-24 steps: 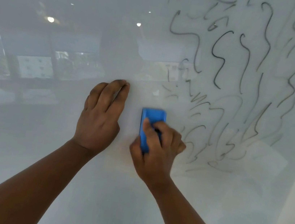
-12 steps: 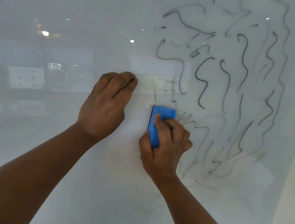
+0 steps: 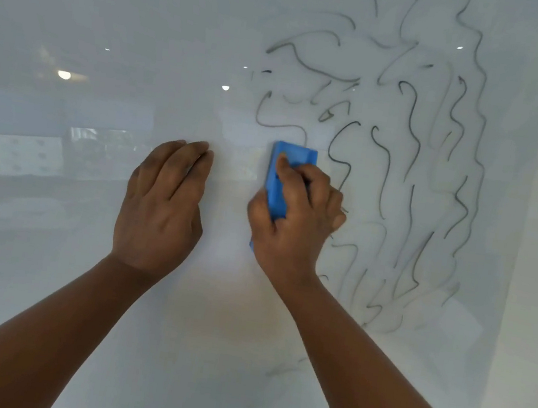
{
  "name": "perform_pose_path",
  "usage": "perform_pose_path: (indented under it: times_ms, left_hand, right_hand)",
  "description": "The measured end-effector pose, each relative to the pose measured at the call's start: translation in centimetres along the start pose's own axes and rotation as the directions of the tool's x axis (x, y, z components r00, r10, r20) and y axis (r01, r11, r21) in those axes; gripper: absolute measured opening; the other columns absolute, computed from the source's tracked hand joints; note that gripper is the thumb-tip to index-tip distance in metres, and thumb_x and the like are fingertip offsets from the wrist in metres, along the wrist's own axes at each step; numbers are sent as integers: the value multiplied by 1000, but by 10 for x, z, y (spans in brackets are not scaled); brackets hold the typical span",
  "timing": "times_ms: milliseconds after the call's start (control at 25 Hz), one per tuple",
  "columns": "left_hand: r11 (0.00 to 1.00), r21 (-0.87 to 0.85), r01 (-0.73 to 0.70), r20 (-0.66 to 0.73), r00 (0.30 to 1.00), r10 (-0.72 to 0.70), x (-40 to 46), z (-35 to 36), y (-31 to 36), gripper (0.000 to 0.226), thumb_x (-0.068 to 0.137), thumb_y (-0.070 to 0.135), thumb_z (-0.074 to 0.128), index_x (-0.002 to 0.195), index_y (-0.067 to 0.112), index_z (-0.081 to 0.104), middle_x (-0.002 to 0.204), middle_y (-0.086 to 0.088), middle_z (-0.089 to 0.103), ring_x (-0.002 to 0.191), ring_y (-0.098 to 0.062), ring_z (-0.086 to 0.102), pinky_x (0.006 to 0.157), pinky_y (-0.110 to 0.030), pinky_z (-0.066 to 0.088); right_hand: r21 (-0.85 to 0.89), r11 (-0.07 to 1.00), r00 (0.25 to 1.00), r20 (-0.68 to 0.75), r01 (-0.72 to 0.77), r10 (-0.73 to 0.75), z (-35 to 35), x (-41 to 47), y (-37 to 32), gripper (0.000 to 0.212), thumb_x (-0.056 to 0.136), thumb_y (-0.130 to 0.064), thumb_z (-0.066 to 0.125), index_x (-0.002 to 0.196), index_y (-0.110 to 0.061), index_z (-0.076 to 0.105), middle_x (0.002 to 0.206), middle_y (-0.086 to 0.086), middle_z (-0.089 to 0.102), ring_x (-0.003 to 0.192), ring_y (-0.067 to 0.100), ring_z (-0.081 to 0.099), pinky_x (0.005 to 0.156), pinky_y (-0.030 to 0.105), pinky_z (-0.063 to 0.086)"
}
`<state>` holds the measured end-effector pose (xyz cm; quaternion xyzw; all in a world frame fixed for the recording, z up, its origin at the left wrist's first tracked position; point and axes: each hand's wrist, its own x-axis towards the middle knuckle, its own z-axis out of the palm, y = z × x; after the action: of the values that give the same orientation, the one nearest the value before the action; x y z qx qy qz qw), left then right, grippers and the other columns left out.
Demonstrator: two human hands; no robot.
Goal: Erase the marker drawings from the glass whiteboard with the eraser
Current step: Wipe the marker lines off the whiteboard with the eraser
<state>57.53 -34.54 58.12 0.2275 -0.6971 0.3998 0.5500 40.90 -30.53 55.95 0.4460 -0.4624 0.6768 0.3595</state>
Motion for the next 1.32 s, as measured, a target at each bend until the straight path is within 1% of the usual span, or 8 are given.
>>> perform_pose_path:
  times_ms: [200,400,600,800,920,1000,1160,1320]
  left_hand:
    - [999,2,47,30,998,-47,4,-6,2,52,89,-6,39,139,-6,52,146,-21,50,139,-41,42,113,-51,39]
    - [999,22,-30,17,999,30,43,-8,-12,48,84,-10,50,131,-7,59,134,-22,60,117,-43,56,98,-50,50]
    - [999,38,-11,-22,1000,12,88,-7,-25,48,82,-11,53,130,-10,58,136,-24,58,115,-45,56,98,-50,49]
    - [991,71,115,-13,993,-114,86,-5,-21,54,90,10,45,143,1,50,152,-13,45,141,-35,38,112,-48,38]
    - [992,69,104,-35,994,-102,94,-7,-26,50,93,11,45,141,3,53,149,-12,50,139,-35,42,107,-47,41]
    - [994,81,76,-50,996,-73,104,-9,-32,43,93,6,50,134,0,59,138,-14,58,124,-38,52,96,-47,49]
    - [995,71,71,-83,994,-65,127,-6,-34,29,88,-4,59,116,-3,68,123,-18,63,111,-39,56,88,-49,53]
    - [992,36,121,-89,989,-117,127,0,-33,25,93,4,51,113,4,66,140,-14,56,136,-36,44,105,-50,46]
  right_hand:
    - [0,945,935,148,327,-324,-9,-23,-2,45,83,-31,69,128,-32,68,122,-3,65,92,27,57,77,48,41]
    - [47,988,986,66,149,-152,5,68,-9,43,91,-28,64,133,-22,66,133,0,62,94,30,57,83,33,38]
    - [84,859,847,142,505,-512,7,50,-11,42,94,-16,63,135,-21,64,143,-1,61,99,22,63,88,35,46]
    - [14,975,975,9,223,-223,20,108,-27,42,96,-27,64,138,-30,60,150,-3,55,96,24,52,74,31,50]
    - [30,883,881,66,468,-469,26,87,-25,40,96,-29,65,136,-32,62,146,-4,59,96,18,50,74,28,49]
    - [37,854,852,53,519,-520,16,99,-13,41,93,-26,68,133,-30,65,143,-3,62,93,18,51,74,30,51]
    - [12,988,988,-24,155,-154,26,132,-37,44,94,-32,62,137,-31,59,146,-5,58,93,24,53,64,32,53]
    - [-8,884,884,29,467,-467,24,107,-19,37,95,-28,63,132,-32,59,148,-4,57,99,20,52,71,27,50]
